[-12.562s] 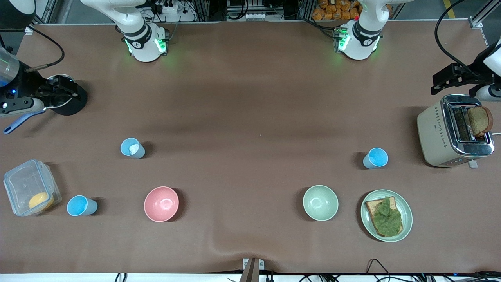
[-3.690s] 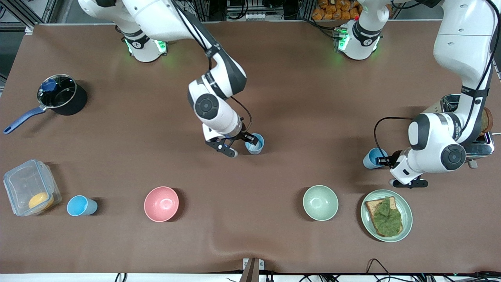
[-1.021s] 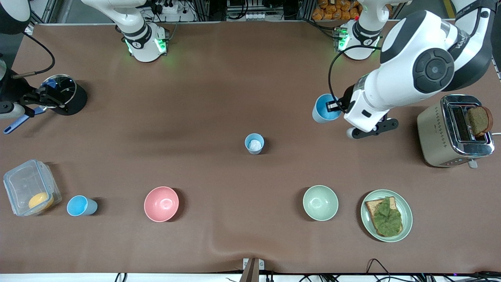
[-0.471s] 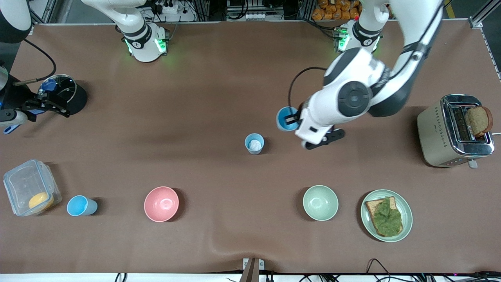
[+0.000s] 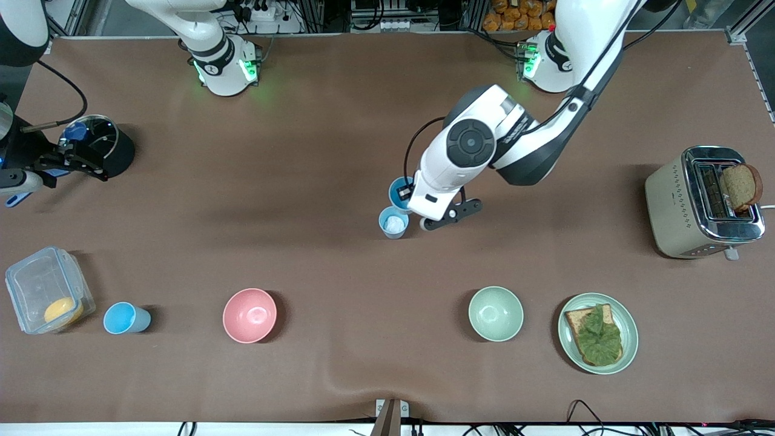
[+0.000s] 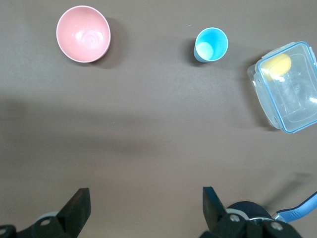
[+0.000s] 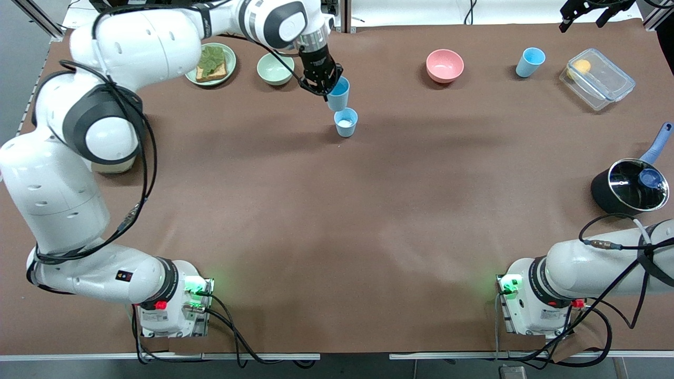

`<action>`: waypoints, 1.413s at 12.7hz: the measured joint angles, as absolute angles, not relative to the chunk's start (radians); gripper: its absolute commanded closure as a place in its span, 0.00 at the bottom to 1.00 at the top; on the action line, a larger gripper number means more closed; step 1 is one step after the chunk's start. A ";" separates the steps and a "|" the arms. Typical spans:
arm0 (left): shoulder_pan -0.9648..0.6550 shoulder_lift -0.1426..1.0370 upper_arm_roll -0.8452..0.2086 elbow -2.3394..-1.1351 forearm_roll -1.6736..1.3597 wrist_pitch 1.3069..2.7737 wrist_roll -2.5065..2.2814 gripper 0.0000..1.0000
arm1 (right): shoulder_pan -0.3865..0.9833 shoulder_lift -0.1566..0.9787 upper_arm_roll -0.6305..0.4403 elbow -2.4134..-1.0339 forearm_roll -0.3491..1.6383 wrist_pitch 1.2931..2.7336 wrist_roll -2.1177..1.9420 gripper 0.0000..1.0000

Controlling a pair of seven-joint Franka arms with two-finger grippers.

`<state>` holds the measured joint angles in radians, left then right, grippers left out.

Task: Stack blue cups with both arms
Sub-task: 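Carry the blue cup with the left gripper over the ball cup, then lower the blue cup into the ball cup and open the left gripper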

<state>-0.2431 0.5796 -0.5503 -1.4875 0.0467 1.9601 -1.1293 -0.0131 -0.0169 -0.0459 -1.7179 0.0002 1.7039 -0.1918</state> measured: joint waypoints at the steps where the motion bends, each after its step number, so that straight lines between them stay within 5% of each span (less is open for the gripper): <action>1: -0.250 0.593 -0.550 -1.487 0.062 1.975 -1.142 1.00 | -0.013 -0.017 -0.046 -1.718 0.000 1.704 -0.192 0.00; 16: -0.330 0.714 -0.513 -1.487 0.177 2.096 -1.238 0.96 | -0.013 -0.017 -0.045 -1.718 0.000 1.702 -0.192 0.00; 18: -0.336 0.715 -0.502 -1.487 0.178 2.098 -1.238 0.01 | -0.013 -0.017 -0.045 -1.718 0.000 1.702 -0.192 0.00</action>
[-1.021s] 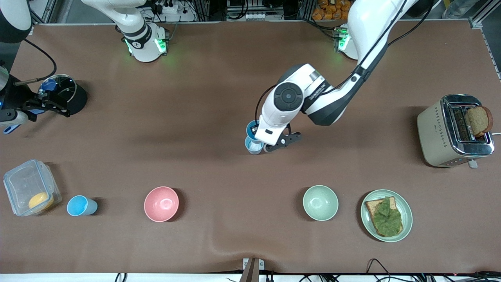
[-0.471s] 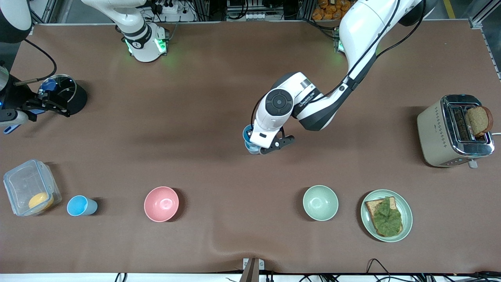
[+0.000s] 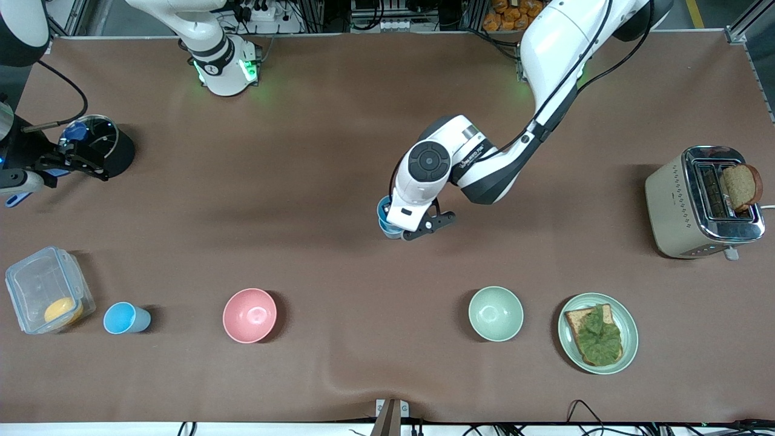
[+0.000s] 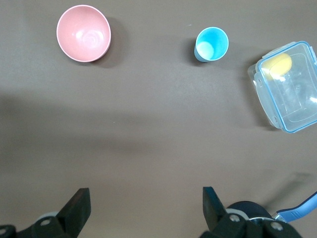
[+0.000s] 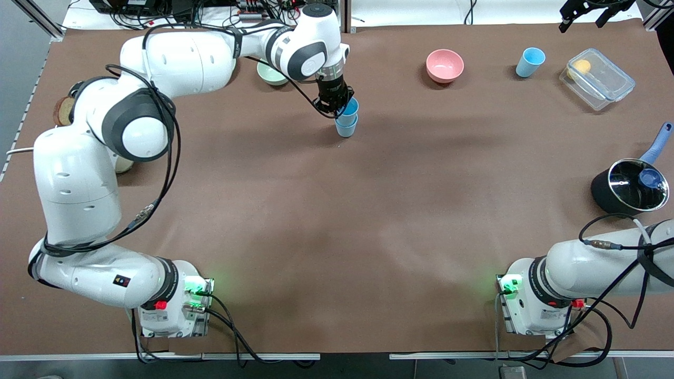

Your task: Stack blue cups with both arms

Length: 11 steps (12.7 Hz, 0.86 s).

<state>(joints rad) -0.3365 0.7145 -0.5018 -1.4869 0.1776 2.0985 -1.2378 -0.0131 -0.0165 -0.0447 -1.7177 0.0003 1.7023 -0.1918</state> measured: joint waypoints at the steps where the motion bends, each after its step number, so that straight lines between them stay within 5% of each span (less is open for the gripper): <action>1: -0.336 0.715 -0.499 -1.486 0.181 2.099 -1.233 0.00 | -0.013 -0.017 -0.045 -1.718 0.000 1.702 -0.192 0.00; 11: -0.285 0.614 -0.496 -1.449 0.184 2.016 -1.215 0.00 | -0.013 -0.017 -0.044 -1.718 0.001 1.699 -0.192 0.00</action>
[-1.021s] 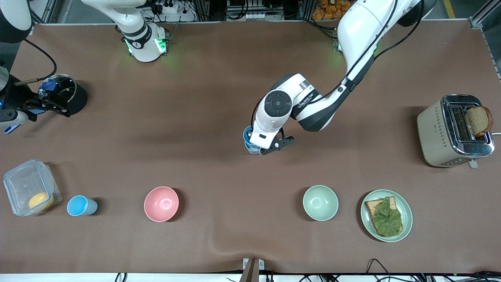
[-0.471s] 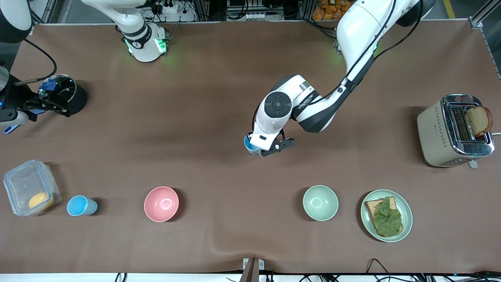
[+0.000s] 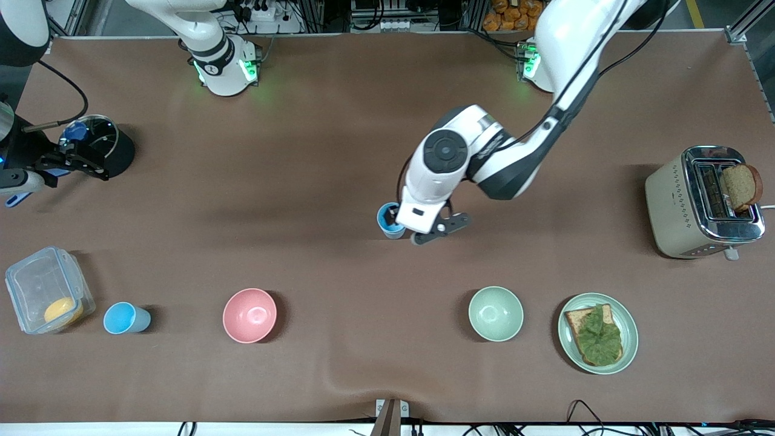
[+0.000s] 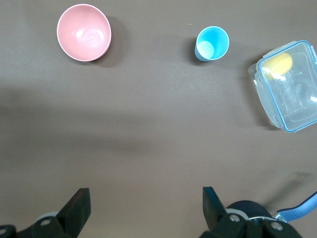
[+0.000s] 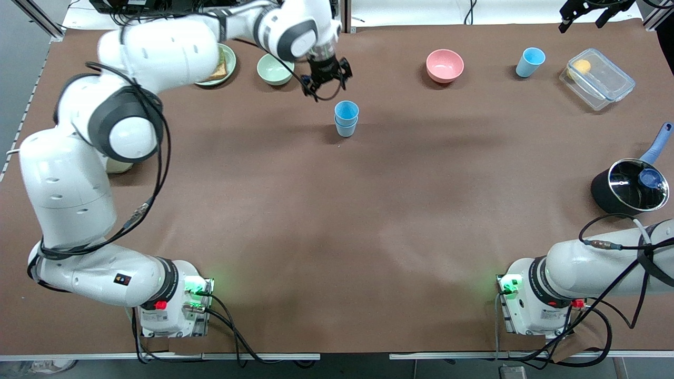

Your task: Stack blue cups with both arms

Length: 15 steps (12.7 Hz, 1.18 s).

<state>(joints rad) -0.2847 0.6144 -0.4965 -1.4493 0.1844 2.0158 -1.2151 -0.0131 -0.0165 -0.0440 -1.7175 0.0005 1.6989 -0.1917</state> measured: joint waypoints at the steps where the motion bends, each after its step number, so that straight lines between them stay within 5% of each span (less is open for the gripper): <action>1: -0.264 0.581 -0.497 -1.448 0.184 1.973 -1.215 0.00 | -0.013 -0.016 -0.044 -1.717 0.001 1.698 -0.192 0.00; 9: 0.002 0.353 -0.500 -1.448 0.093 1.617 -0.879 0.00 | -0.013 -0.016 -0.043 -1.717 0.001 1.693 -0.191 0.00; 15: 0.202 0.247 -0.501 -1.480 0.084 1.553 -0.502 0.00 | -0.013 -0.016 -0.043 -1.715 0.001 1.691 -0.191 0.00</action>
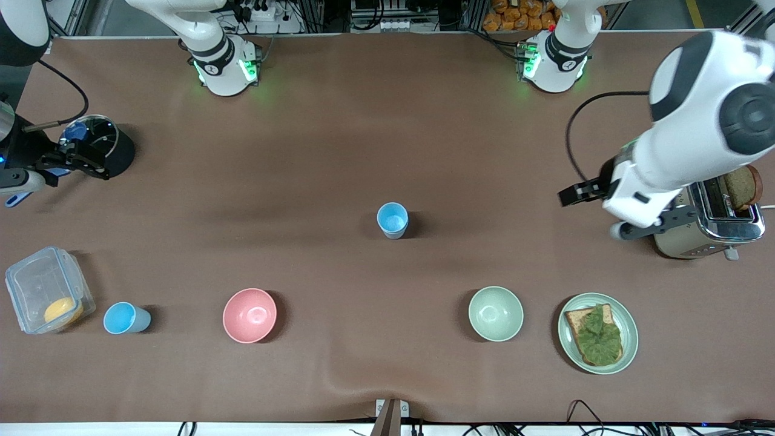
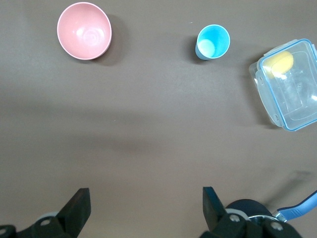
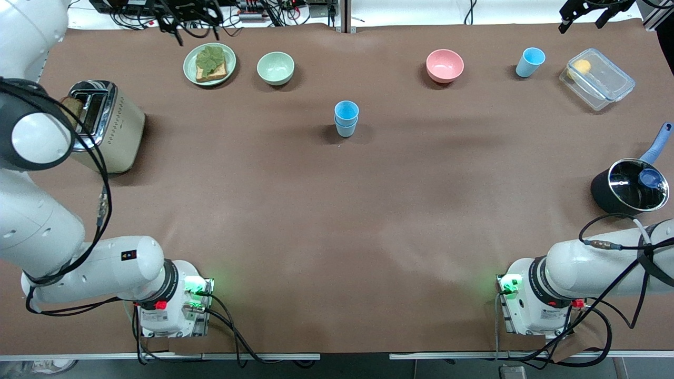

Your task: Stack blue cups with both arms

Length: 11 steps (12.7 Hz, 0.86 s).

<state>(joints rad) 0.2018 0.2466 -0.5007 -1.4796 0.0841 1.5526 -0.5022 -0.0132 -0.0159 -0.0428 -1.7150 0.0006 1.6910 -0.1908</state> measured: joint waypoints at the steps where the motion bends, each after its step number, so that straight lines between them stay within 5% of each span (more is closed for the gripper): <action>1: 0.219 0.227 -0.501 -1.485 0.084 1.552 -0.459 0.00 | -0.013 -0.016 -0.043 -1.715 0.001 1.691 -0.191 0.00; 11: 0.323 0.135 -0.464 -1.487 0.030 1.551 -0.132 0.00 | -0.013 -0.016 -0.042 -1.714 0.001 1.690 -0.191 0.00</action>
<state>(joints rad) 0.3233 0.1349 -0.4642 -1.4870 0.0298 1.5510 -0.1316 -0.0132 -0.0157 -0.0425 -1.7141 0.0006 1.6895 -0.1906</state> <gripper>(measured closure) 0.000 0.000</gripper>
